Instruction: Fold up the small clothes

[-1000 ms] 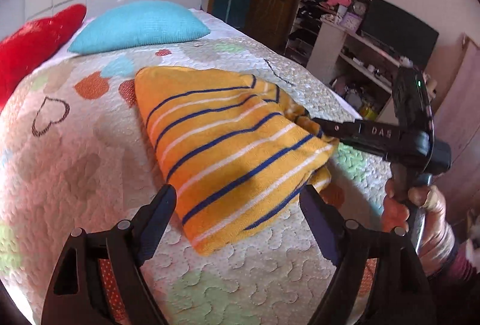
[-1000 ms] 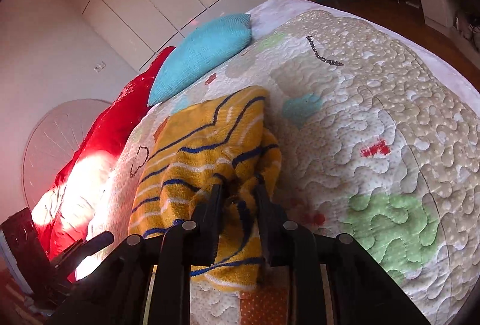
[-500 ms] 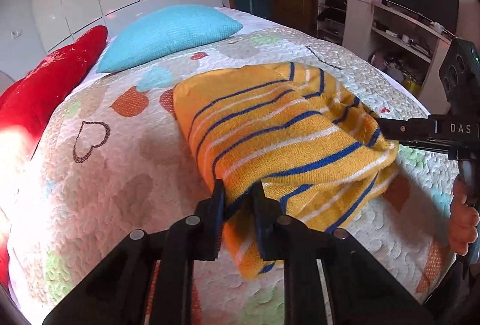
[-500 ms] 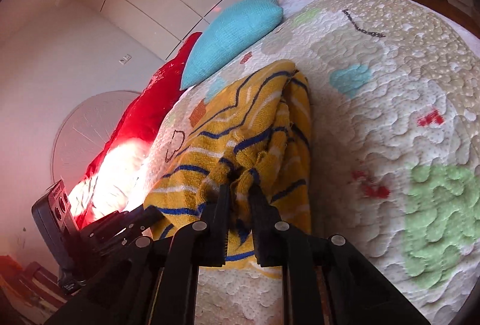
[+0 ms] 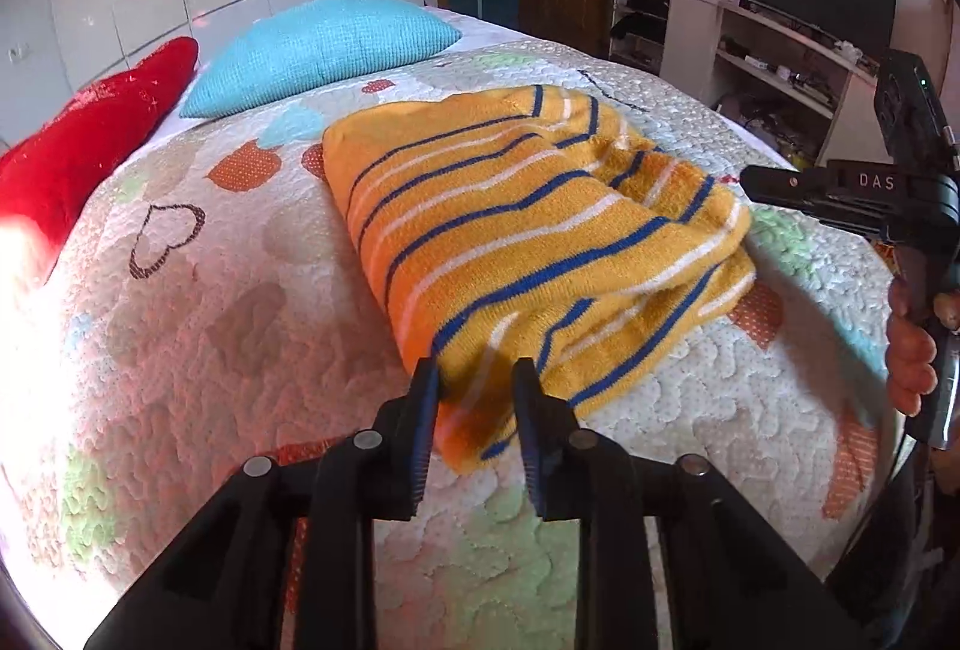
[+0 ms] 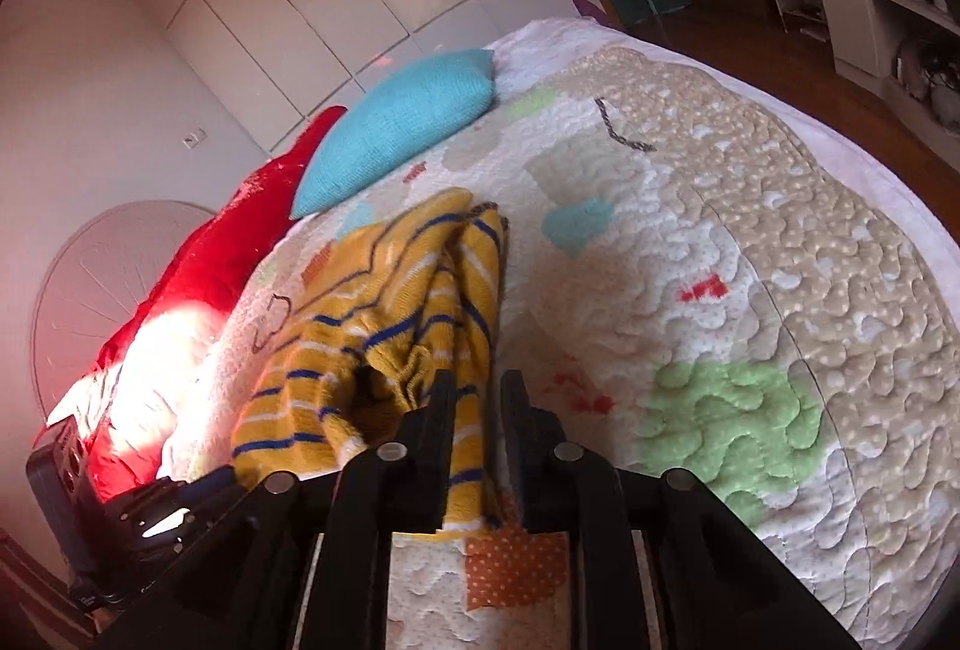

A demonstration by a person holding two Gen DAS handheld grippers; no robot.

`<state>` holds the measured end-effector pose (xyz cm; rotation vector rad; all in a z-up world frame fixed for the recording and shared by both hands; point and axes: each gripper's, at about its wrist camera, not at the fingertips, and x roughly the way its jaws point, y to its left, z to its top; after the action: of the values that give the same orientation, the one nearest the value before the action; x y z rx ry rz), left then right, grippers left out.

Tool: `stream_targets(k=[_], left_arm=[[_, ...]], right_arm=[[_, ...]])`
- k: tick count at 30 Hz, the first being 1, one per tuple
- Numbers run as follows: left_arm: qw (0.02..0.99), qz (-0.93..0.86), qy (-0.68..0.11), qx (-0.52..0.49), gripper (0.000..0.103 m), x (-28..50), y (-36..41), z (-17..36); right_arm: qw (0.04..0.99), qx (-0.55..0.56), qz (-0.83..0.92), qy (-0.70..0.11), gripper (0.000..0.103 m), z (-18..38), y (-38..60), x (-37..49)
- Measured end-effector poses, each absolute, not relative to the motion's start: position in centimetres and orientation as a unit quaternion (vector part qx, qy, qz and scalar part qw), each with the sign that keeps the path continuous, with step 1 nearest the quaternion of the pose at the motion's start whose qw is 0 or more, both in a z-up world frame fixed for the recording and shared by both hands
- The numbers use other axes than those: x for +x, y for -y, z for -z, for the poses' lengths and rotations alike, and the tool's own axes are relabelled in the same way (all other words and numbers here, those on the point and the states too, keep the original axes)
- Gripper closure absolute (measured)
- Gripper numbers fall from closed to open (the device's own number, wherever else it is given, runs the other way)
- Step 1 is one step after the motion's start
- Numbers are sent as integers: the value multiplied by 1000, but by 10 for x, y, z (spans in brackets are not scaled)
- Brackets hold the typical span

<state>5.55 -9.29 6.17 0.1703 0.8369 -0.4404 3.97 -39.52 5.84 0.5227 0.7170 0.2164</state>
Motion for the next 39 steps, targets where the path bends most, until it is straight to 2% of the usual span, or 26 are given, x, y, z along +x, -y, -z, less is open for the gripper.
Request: stream_targets(k=[2,4,5,6,7,10,13,18,22,25,26,29,34,37,39], left_arm=[[885,219,-408,52,67,48,81,-65],[887,211,-410,37,65,43,72,-67],[888,205,-410,32,64,41,68,-68],[890,198,-410,28,62,41,65,-70],[892,192,-409,25,61,41,61,-71],[897,175,-405,14,57,41,50,-78],[900,177,-398,-15,46,45,39,-84],[887,200,-409,-71,46,76,47,-82],[879,211,-423,-65,45,100,77,-71],[871,162,-463,2,42,113,98,-44],[865,166,-473,-1,42,112,99,-36],[871,170,-460,-1,42,104,99,-31],[870,169,-463,-22,40,101,97,-29],[872,160,-462,-29,35,100,95,-28],[873,158,-460,-30,35,96,93,-31]], right_arm=[[902,243,-129,-333,35,-68,382,44],[901,221,-139,-347,34,-66,359,60],[898,206,-143,-362,41,-61,346,70],[892,195,-154,-379,79,-53,334,77],[884,185,-158,-400,97,-44,324,84],[885,180,-139,-407,98,-37,329,82],[887,172,-111,-413,99,-35,351,65],[872,203,-108,-433,98,-20,371,56],[873,205,-111,-429,98,-18,369,54],[872,216,-122,-423,90,-24,375,47],[878,217,-121,-410,86,-33,378,44],[905,209,-110,-355,83,-70,386,41],[898,209,-150,-357,81,-92,363,103],[881,205,-170,-392,81,-74,341,151],[870,205,-161,-419,74,-53,337,173]])
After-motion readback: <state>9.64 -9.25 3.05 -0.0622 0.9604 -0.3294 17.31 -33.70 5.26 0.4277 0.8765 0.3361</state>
